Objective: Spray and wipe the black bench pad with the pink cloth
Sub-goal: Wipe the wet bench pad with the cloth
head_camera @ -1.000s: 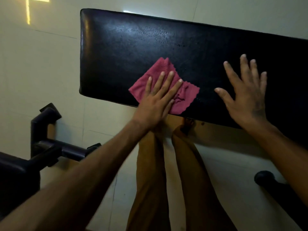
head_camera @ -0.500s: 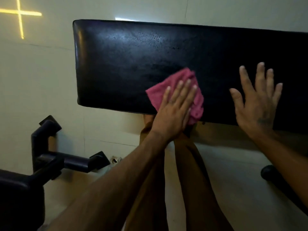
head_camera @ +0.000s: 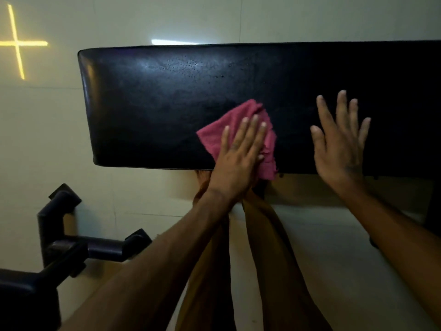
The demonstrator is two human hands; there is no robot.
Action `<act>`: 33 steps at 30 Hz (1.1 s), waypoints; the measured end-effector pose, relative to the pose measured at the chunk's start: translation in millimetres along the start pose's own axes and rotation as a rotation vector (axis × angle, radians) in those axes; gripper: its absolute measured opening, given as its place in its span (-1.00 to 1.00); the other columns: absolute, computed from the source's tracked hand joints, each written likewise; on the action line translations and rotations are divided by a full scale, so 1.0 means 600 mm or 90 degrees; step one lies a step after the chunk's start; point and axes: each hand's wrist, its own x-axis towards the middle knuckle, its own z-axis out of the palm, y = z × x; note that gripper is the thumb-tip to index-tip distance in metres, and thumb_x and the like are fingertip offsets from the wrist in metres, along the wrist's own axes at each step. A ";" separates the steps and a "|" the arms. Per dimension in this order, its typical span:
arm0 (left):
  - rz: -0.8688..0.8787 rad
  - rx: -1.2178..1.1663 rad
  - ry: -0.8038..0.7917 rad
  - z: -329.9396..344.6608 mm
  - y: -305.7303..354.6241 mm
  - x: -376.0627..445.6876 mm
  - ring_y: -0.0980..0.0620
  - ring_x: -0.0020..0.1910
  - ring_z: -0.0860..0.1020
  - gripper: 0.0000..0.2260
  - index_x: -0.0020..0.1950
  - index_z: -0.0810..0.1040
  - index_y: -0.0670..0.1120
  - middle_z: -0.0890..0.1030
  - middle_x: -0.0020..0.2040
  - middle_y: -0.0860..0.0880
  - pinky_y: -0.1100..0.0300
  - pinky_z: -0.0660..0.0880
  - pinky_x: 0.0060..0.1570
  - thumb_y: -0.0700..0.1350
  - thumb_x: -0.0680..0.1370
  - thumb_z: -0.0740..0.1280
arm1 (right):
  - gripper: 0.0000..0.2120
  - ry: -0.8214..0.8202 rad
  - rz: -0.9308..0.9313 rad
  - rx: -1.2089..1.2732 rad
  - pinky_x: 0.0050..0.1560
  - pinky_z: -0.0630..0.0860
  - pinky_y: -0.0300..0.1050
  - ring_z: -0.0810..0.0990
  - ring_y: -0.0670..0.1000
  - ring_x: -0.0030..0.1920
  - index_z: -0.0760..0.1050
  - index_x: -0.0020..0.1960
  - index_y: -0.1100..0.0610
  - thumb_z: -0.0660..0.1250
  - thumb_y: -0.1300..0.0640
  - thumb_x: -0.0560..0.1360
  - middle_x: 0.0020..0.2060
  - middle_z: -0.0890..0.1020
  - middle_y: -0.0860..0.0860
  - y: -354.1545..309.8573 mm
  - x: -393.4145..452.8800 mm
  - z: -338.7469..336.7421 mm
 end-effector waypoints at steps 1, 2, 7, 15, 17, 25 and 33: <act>0.056 0.014 -0.010 0.000 0.006 0.009 -0.14 0.63 0.06 -0.49 0.64 0.10 -0.14 0.10 0.64 -0.17 -0.20 -0.07 0.57 0.01 0.72 0.05 | -0.49 -0.004 -0.005 0.000 0.55 -0.14 0.33 -0.10 0.17 0.62 0.02 0.62 -0.09 0.06 0.02 0.71 0.64 -0.03 0.09 0.002 0.001 -0.002; 0.087 0.029 -0.015 -0.001 0.010 0.018 -0.12 0.63 0.07 -0.49 0.64 0.11 -0.13 0.11 0.64 -0.15 -0.19 -0.05 0.57 0.02 0.71 0.06 | -0.49 -0.012 -0.009 0.000 0.55 -0.14 0.32 -0.10 0.16 0.62 0.02 0.62 -0.09 0.06 0.03 0.71 0.64 -0.03 0.08 0.003 0.001 -0.005; 0.190 0.003 -0.046 -0.048 -0.032 0.018 -0.10 0.63 0.04 -0.50 0.64 0.11 -0.05 0.09 0.64 -0.16 -0.11 -0.06 0.59 0.05 0.71 0.01 | -0.48 -0.001 -0.002 0.025 0.55 -0.10 0.36 -0.06 0.17 0.62 0.11 0.62 0.01 0.10 0.09 0.67 0.63 0.05 0.14 -0.016 -0.004 -0.025; -0.207 -0.021 0.063 -0.105 -0.209 -0.051 -0.13 0.64 -0.02 -0.50 0.64 0.09 -0.11 0.05 0.65 -0.18 -0.17 -0.07 0.59 0.04 0.72 -0.05 | -0.15 -0.053 -0.324 -0.168 0.48 -0.15 0.49 -0.03 0.22 0.61 0.04 0.63 -0.06 0.13 -0.42 0.47 0.62 0.03 0.17 -0.173 -0.010 0.068; -0.177 0.018 0.025 -0.092 -0.221 -0.054 -0.11 0.64 -0.07 -0.46 0.65 0.00 -0.10 -0.02 0.66 -0.18 -0.22 -0.11 0.58 0.08 0.72 -0.04 | -0.15 -0.031 -0.300 -0.202 0.48 -0.13 0.50 -0.01 0.23 0.61 0.03 0.64 -0.04 0.11 -0.42 0.48 0.62 0.05 0.17 -0.173 -0.020 0.102; -0.164 -0.004 0.044 -0.080 -0.230 -0.059 -0.10 0.64 -0.06 -0.44 0.65 -0.01 -0.10 -0.01 0.66 -0.18 -0.21 -0.12 0.58 0.11 0.71 0.01 | -0.42 0.062 -0.133 -0.187 0.51 -0.12 0.45 0.02 0.19 0.61 0.02 0.63 -0.09 0.04 -0.18 0.66 0.62 0.07 0.13 -0.064 -0.066 0.093; -0.160 0.002 0.092 -0.063 -0.237 -0.060 -0.09 0.64 -0.05 -0.44 0.65 0.01 -0.09 0.01 0.65 -0.17 -0.17 -0.12 0.59 0.11 0.71 0.03 | -0.48 0.324 0.431 0.034 0.52 -0.07 0.39 0.06 0.20 0.61 0.17 0.61 -0.01 0.03 -0.09 0.67 0.61 0.14 0.15 -0.166 -0.020 0.119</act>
